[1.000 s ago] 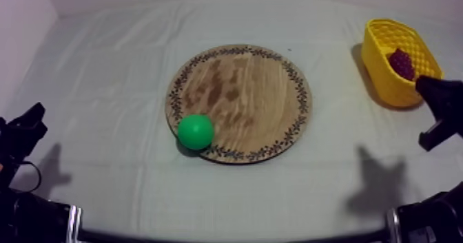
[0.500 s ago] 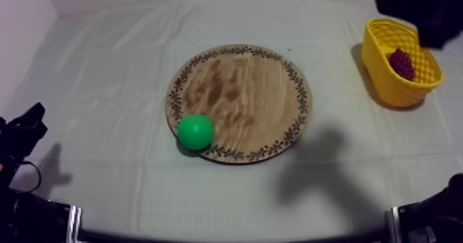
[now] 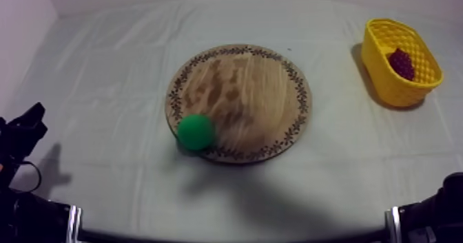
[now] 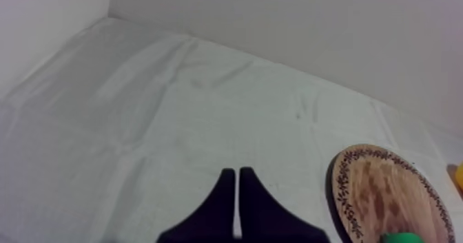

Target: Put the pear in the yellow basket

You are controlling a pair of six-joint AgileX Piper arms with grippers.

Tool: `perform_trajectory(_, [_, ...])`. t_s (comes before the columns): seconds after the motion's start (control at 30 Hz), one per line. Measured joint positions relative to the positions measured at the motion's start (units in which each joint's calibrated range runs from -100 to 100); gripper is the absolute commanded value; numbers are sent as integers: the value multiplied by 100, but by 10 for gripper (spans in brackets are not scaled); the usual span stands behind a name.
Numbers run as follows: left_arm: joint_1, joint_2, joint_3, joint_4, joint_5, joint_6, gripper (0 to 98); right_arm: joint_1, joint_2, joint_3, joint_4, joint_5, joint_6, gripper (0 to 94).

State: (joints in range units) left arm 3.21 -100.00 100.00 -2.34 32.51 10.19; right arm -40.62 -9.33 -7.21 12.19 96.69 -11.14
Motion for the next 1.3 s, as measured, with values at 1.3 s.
perform_trajectory(1.3, [0,0,0,0,0,0,1,-84,4150,-1428,-634,156,-2131,2])
